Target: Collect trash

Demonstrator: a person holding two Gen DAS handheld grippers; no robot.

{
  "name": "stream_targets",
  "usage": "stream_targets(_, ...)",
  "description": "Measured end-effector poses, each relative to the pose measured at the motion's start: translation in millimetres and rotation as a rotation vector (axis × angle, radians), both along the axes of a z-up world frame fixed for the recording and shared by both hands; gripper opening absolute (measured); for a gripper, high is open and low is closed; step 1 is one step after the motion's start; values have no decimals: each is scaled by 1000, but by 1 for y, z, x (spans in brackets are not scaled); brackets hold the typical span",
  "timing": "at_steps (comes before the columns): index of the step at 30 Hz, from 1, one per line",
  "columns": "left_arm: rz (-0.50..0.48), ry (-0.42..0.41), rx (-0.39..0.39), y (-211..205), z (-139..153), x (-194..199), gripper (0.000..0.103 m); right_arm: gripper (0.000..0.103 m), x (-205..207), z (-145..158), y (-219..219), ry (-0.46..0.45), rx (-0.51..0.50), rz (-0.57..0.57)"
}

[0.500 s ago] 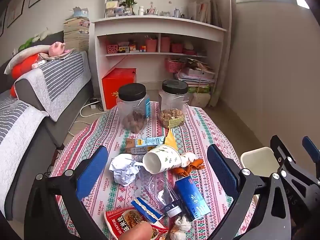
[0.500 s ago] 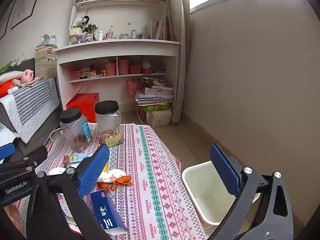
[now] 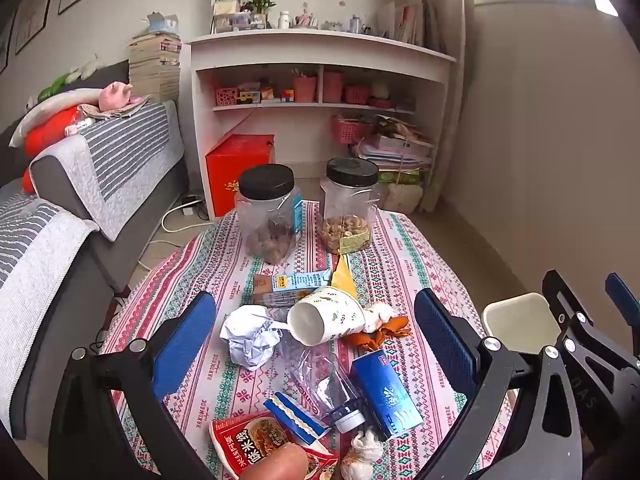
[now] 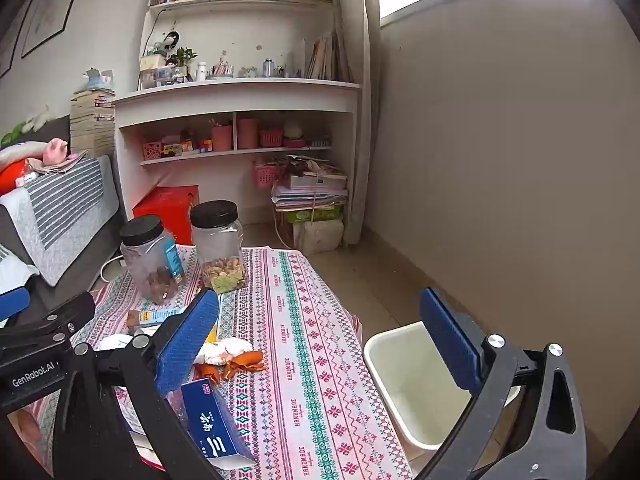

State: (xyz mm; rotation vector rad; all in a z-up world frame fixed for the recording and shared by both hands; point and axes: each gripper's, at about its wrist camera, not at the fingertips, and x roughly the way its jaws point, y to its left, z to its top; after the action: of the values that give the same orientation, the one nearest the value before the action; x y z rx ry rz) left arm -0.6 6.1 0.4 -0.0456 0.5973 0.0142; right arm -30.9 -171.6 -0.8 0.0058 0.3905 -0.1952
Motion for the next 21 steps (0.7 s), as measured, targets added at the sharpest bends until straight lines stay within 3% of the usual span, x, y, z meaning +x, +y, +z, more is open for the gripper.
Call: stream_targets(21,3,11,3,0,-7,-1,96,96,6,-6,-3,35,30,11)
